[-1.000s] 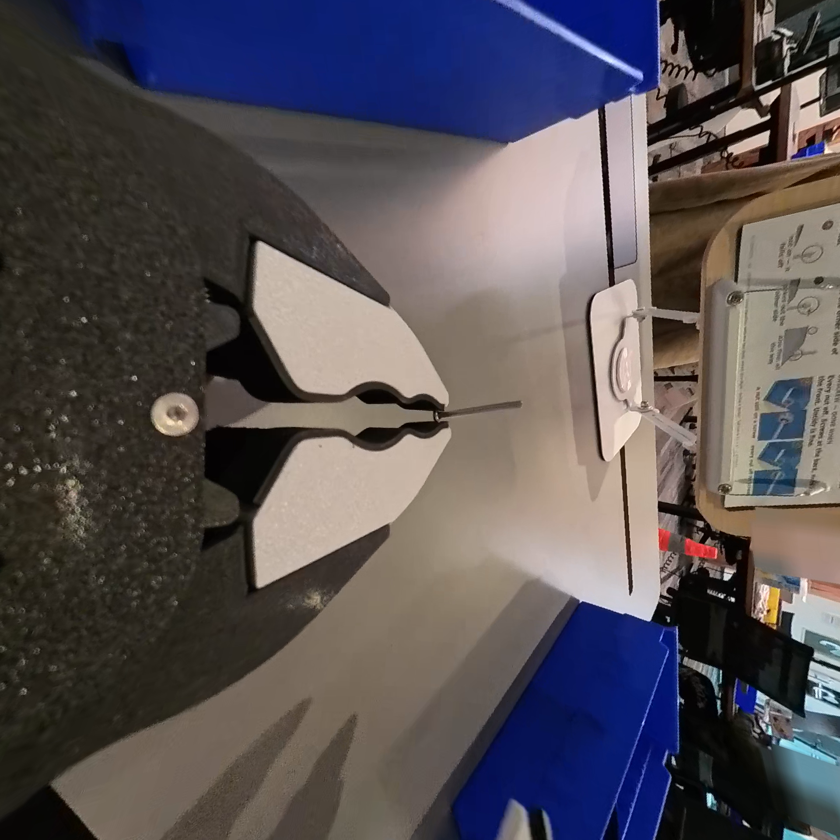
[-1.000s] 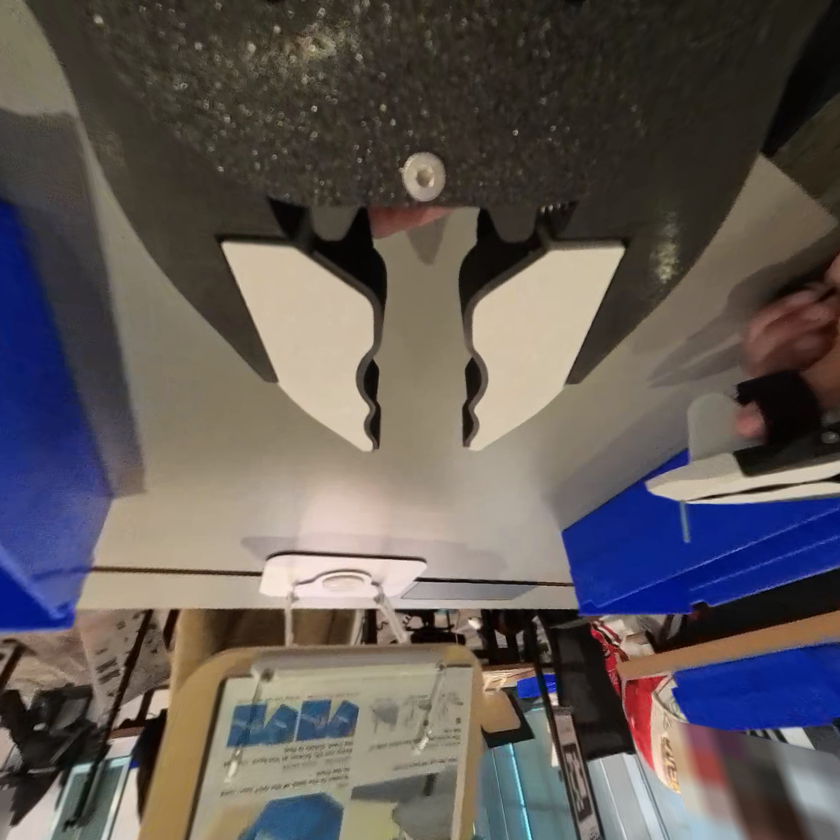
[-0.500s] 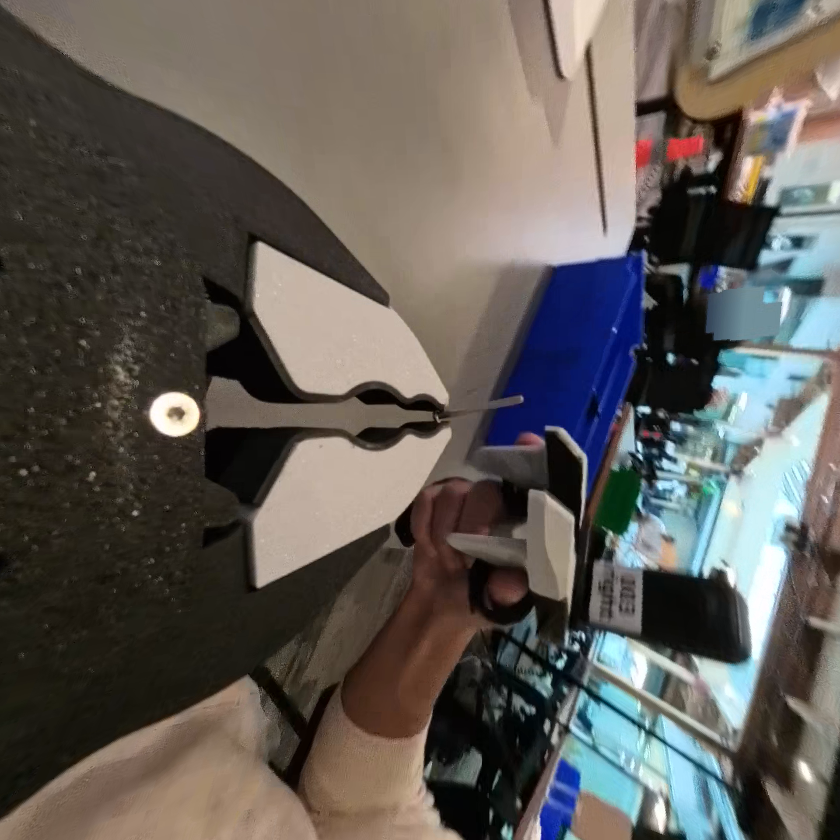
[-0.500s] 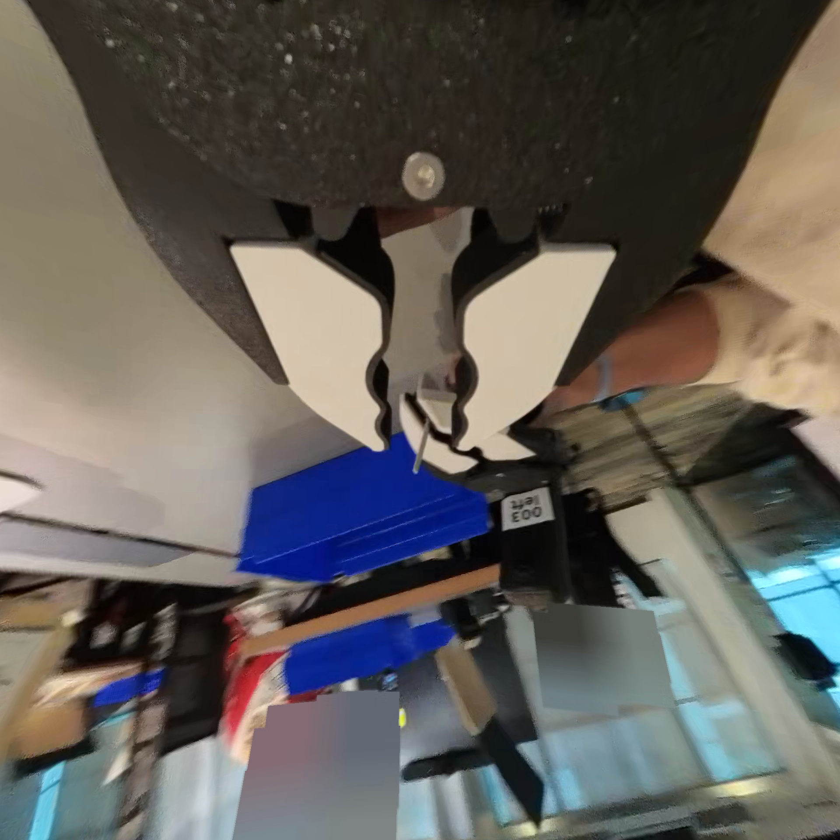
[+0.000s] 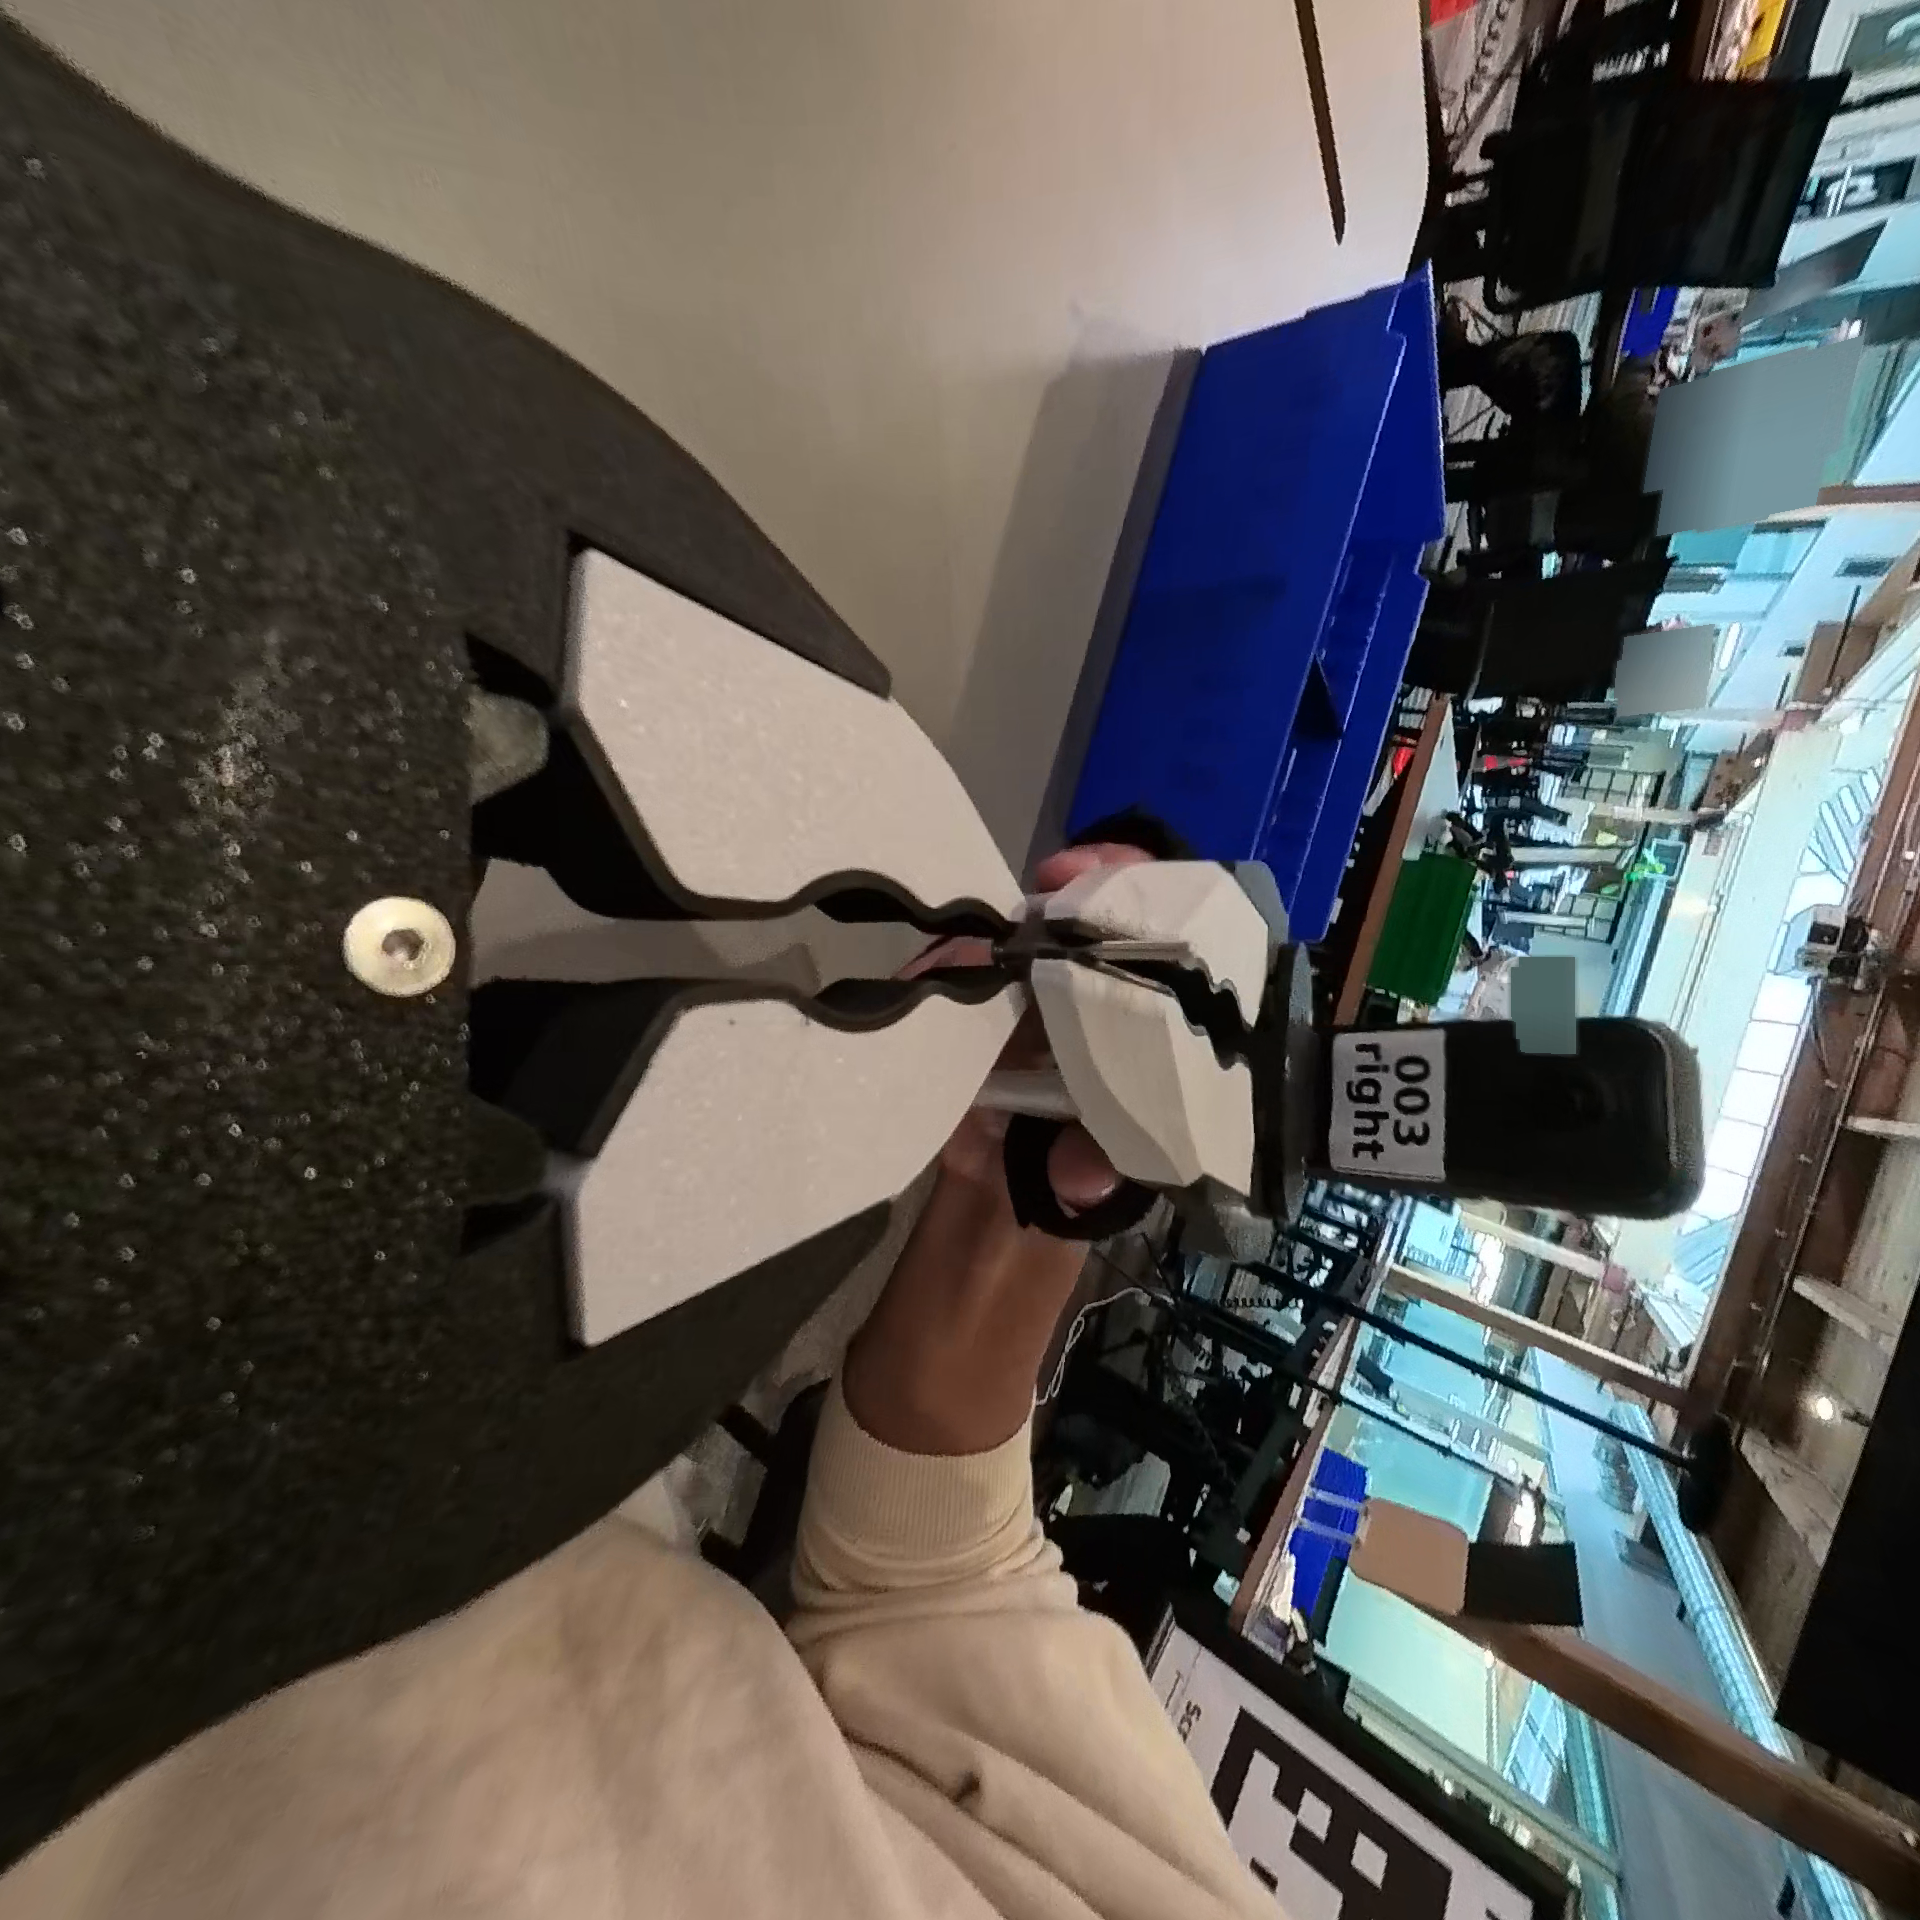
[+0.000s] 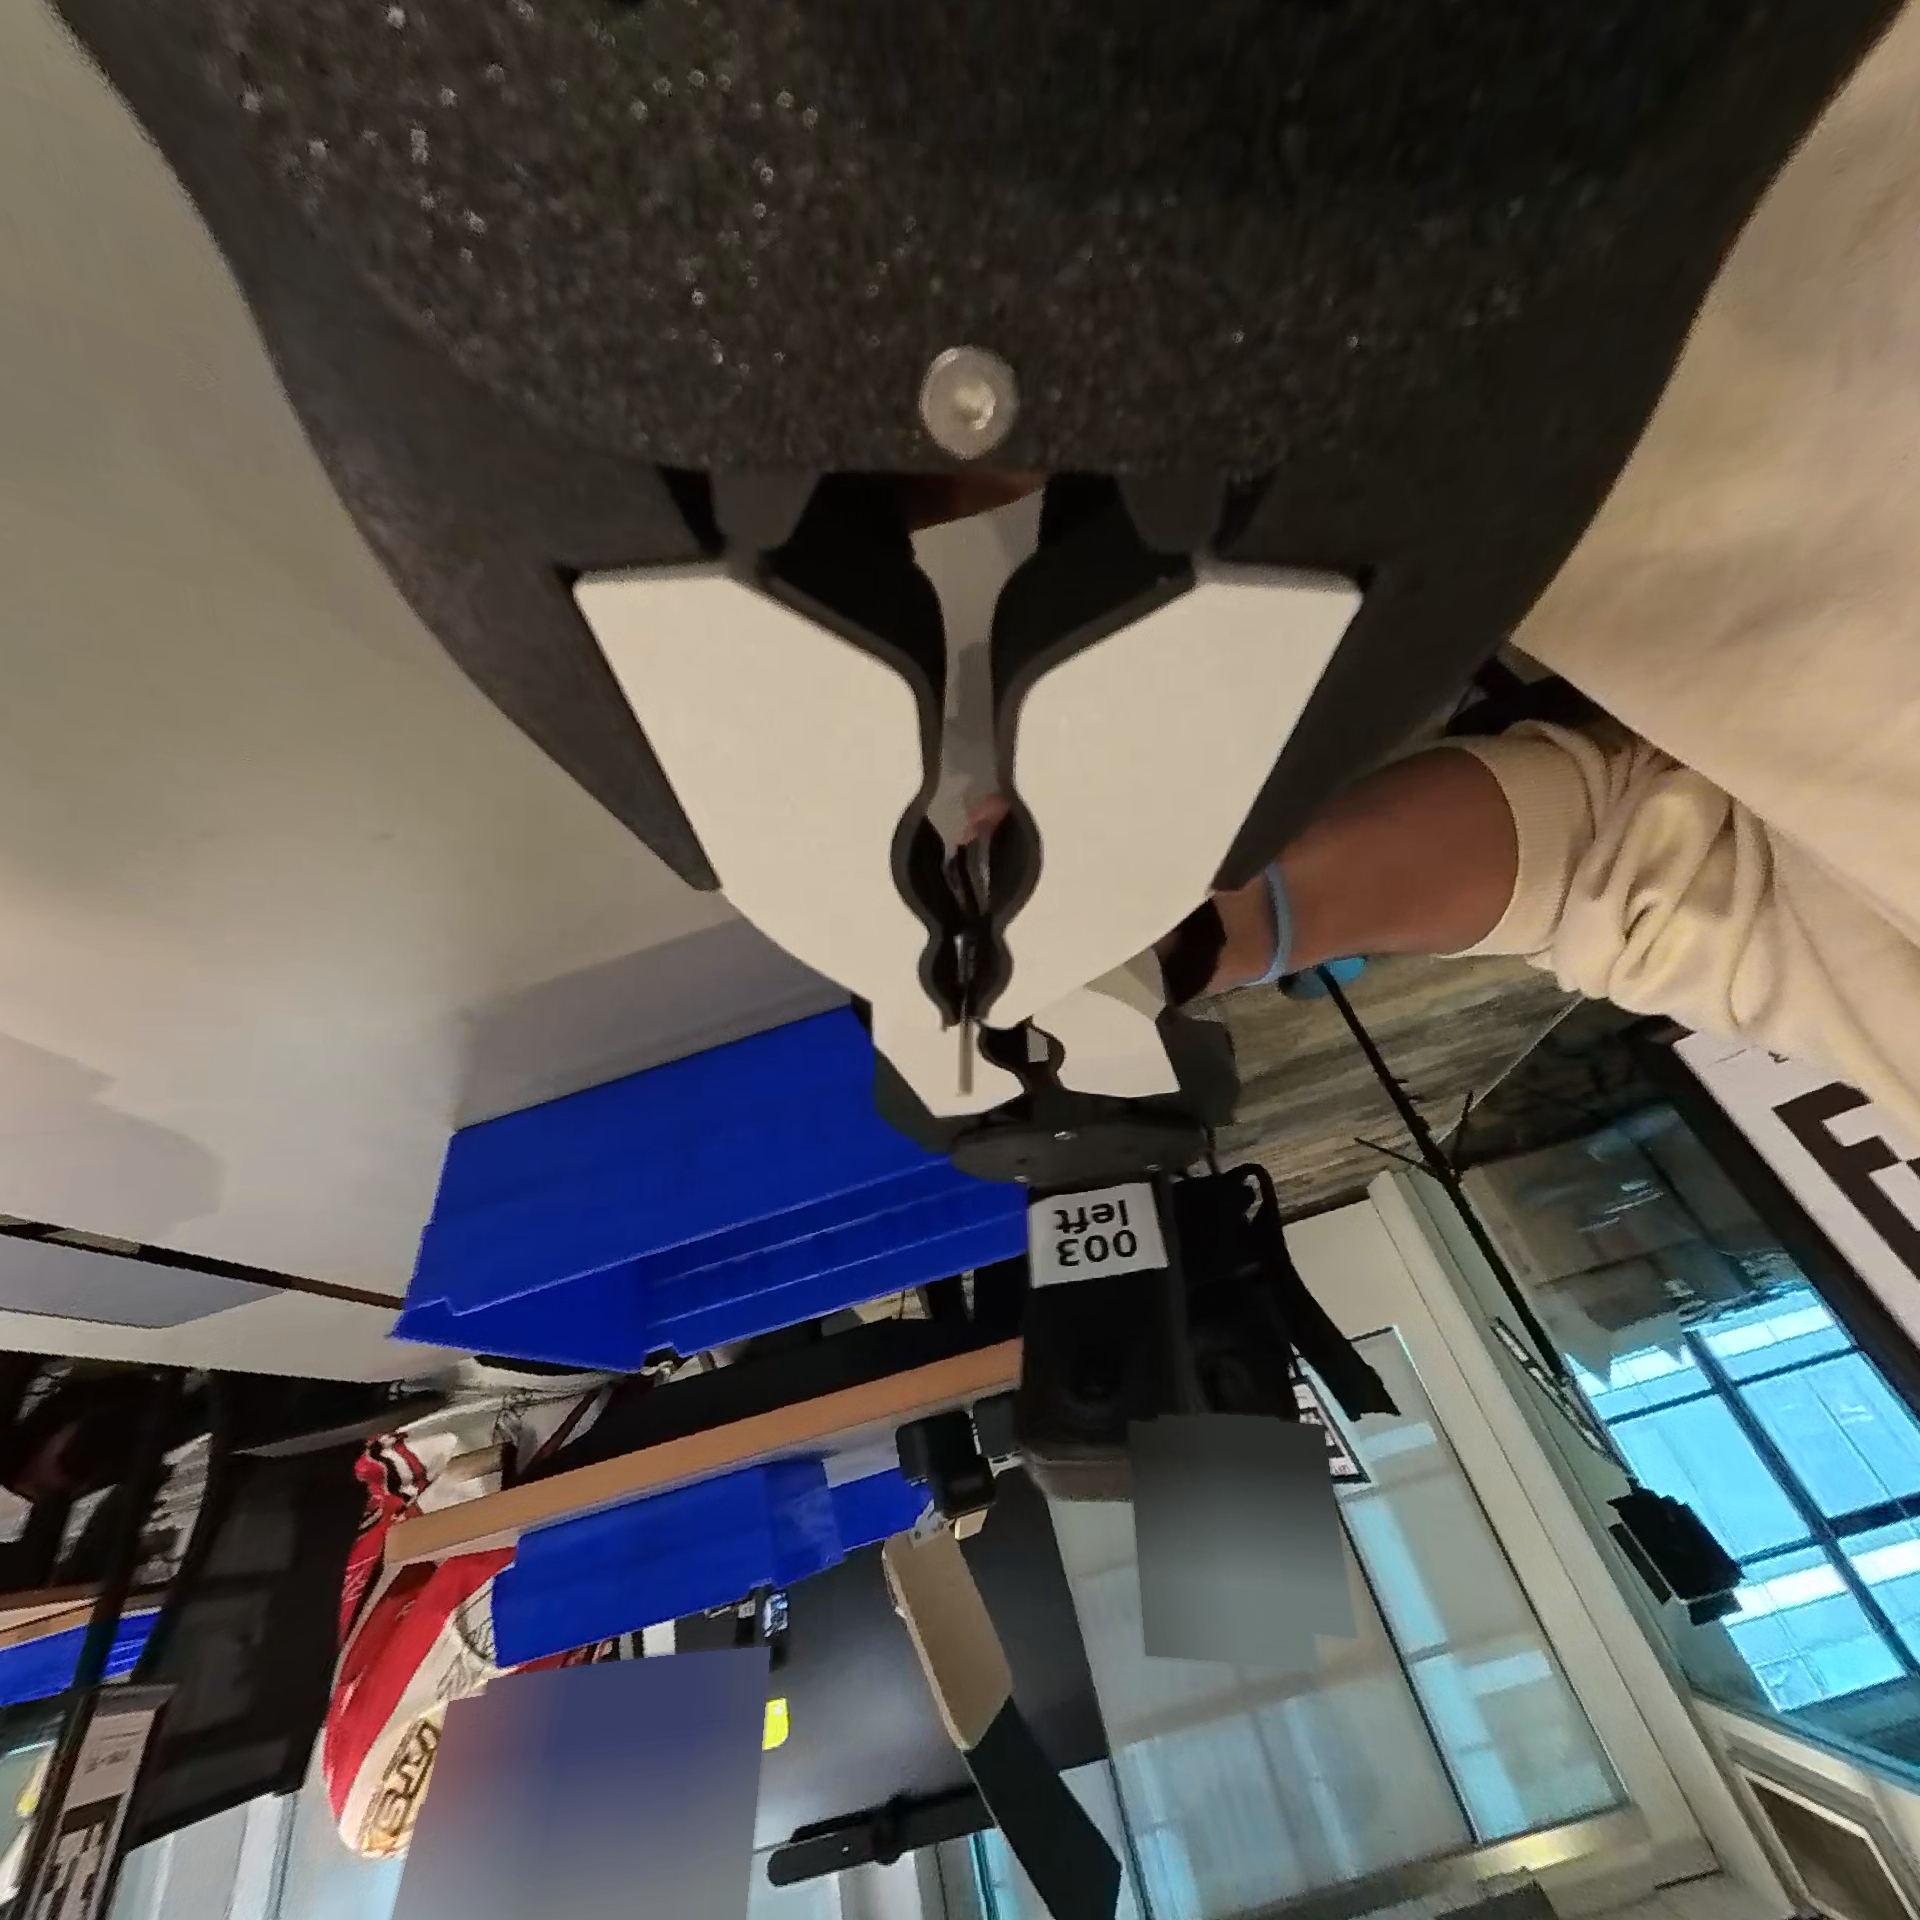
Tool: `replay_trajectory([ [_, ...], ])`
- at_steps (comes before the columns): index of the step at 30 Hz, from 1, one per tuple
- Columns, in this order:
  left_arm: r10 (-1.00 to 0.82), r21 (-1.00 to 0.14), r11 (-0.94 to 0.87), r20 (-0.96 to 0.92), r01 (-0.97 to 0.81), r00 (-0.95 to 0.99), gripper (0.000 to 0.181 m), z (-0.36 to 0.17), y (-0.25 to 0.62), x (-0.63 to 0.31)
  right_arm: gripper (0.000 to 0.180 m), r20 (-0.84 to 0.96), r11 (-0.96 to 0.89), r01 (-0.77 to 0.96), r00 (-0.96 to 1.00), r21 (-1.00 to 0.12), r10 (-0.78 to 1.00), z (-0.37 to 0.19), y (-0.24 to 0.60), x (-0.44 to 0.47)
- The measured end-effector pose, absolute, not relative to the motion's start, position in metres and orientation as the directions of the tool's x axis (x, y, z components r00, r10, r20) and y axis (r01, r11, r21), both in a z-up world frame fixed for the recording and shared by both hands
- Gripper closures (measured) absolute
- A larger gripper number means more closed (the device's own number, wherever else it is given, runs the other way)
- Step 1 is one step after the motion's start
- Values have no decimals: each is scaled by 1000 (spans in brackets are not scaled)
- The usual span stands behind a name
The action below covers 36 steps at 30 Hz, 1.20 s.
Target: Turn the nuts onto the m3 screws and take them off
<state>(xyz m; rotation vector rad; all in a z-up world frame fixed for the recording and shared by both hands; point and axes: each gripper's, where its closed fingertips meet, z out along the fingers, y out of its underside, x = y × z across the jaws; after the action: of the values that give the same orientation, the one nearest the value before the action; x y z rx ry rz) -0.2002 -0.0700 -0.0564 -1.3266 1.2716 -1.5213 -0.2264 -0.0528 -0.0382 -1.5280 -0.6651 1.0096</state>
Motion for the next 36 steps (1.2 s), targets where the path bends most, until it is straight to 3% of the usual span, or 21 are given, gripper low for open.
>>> replay_trajectory([
  [4, -975, -969, -222, 223, -107, 1, 151, -65, -48, -203, 177, -232, -169, -159, 622, -973, 748, -27, -35, -199],
  [6, -964, -968, -222, 201, -113, 173, 141, -71, -26, -211, 177, -168, -147, -97, 763, -984, 624, -33, -24, -176],
  [10, -781, -957, -233, 77, -175, 620, 140, -97, 25, -248, 177, -6, -160, 42, 956, -986, 293, -57, -17, -134],
  [13, -635, -948, -237, -14, -212, 773, 135, -113, 39, -270, 177, 50, -228, 63, 997, -972, 60, -86, -19, -110],
  [15, -594, -947, -246, -19, -204, 804, 128, -119, 41, -275, 177, 50, -256, 50, 999, -965, 5, -101, -20, -108],
  [27, -566, -957, -256, 35, -136, 823, 130, -117, 44, -282, 177, 33, -262, 26, 999, -965, -20, -107, -20, -105],
  [32, -577, -957, -250, 25, -147, 817, 130, -118, 43, -280, 177, 200, -152, 187, 977, -971, -70, -4, -24, -36],
  [36, -583, -955, -262, 41, -140, 811, 130, -119, 43, -279, 177, 214, -318, 182, 975, -931, -67, 48, 4, 80],
])
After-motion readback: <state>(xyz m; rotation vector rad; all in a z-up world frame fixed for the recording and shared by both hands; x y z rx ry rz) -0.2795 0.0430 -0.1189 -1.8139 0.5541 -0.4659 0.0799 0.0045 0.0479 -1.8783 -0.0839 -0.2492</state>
